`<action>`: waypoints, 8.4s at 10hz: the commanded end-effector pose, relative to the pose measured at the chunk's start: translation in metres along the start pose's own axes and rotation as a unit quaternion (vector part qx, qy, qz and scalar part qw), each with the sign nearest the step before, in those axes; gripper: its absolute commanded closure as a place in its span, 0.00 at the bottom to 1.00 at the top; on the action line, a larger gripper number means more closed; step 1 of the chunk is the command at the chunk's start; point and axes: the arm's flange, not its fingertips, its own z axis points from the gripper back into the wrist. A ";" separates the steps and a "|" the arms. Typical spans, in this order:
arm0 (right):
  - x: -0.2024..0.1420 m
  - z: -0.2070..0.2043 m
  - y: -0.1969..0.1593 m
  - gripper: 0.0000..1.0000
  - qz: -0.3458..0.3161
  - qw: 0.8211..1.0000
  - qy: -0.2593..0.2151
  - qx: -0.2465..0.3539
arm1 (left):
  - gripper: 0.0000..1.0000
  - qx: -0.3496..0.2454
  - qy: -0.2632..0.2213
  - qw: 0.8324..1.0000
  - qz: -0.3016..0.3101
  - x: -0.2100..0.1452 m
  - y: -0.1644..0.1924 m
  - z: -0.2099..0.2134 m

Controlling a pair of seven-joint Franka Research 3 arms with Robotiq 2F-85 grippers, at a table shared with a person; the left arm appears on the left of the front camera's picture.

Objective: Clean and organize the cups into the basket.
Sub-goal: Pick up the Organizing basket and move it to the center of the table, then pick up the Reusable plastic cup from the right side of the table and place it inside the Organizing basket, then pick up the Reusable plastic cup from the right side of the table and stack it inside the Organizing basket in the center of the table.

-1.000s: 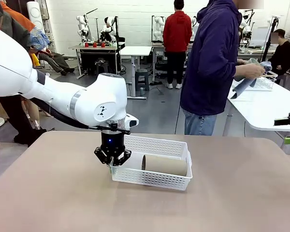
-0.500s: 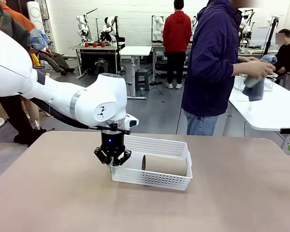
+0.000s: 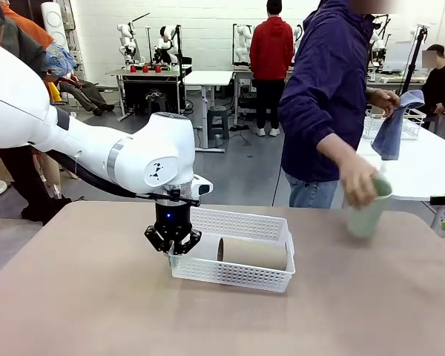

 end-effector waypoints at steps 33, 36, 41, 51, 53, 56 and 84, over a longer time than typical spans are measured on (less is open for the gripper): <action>-0.073 -0.024 -0.009 0.00 -0.060 0.997 0.029 0.028 | 1.00 0.000 0.001 1.000 0.000 0.000 -0.002 0.000; -0.079 -0.039 -0.011 0.00 -0.061 0.997 0.032 0.039 | 1.00 0.000 0.001 1.000 0.000 0.000 -0.002 0.000; -0.095 -0.081 -0.015 0.00 -0.043 0.995 0.033 0.080 | 1.00 0.000 0.001 1.000 0.000 0.000 -0.002 0.000; -0.122 -0.141 -0.018 0.00 -0.046 0.987 0.032 0.150 | 1.00 0.000 0.001 1.000 0.000 0.000 -0.002 0.000; -0.124 -0.154 -0.017 0.00 -0.045 0.985 0.032 0.163 | 1.00 0.000 0.001 1.000 0.000 0.000 -0.002 0.000; -0.128 -0.171 -0.021 0.00 -0.052 0.985 0.028 0.164 | 1.00 0.000 0.001 1.000 0.000 0.000 -0.002 0.000; 0.115 -0.156 0.009 0.82 -0.010 0.996 0.016 0.082 | 1.00 0.000 0.001 1.000 0.000 0.000 -0.002 0.000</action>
